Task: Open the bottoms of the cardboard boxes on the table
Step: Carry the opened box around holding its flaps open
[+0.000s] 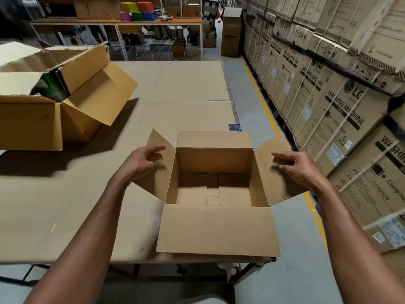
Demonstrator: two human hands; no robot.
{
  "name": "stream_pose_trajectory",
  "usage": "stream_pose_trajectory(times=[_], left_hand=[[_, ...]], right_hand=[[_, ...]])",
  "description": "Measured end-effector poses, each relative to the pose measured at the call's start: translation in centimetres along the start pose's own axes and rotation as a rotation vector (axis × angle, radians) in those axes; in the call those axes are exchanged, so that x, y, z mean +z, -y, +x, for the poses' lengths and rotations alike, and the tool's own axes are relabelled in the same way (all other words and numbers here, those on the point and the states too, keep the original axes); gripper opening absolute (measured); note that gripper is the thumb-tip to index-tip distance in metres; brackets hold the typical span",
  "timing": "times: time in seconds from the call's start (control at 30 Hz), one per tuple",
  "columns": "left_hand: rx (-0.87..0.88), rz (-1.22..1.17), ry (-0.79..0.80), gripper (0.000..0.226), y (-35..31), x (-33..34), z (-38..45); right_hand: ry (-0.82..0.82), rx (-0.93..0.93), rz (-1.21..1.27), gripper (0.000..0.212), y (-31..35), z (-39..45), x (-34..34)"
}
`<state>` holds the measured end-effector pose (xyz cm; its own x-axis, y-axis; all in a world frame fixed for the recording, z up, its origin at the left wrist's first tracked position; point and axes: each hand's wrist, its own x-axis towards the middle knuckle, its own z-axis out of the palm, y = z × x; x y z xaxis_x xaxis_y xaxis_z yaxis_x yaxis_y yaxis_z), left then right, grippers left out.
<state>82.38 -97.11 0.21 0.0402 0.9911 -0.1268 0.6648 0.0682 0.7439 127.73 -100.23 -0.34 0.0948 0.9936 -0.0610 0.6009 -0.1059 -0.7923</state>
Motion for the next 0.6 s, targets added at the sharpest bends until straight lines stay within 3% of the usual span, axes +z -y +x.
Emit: stream_pose_trajectory(times=[0.3, 0.6], left_hand=[[0.019, 0.050, -0.075, 0.068, -0.6, -0.1, -2.8], [-0.043, -0.023, -0.323, 0.063, -1.3, -0.1, -13.3]], right_hand=[[-0.068, -0.056, -0.176, 0.065, 2.3, -1.3, 0.9], [-0.036, -0.223, -0.201, 0.071, 5.7, -3.2, 2.0]])
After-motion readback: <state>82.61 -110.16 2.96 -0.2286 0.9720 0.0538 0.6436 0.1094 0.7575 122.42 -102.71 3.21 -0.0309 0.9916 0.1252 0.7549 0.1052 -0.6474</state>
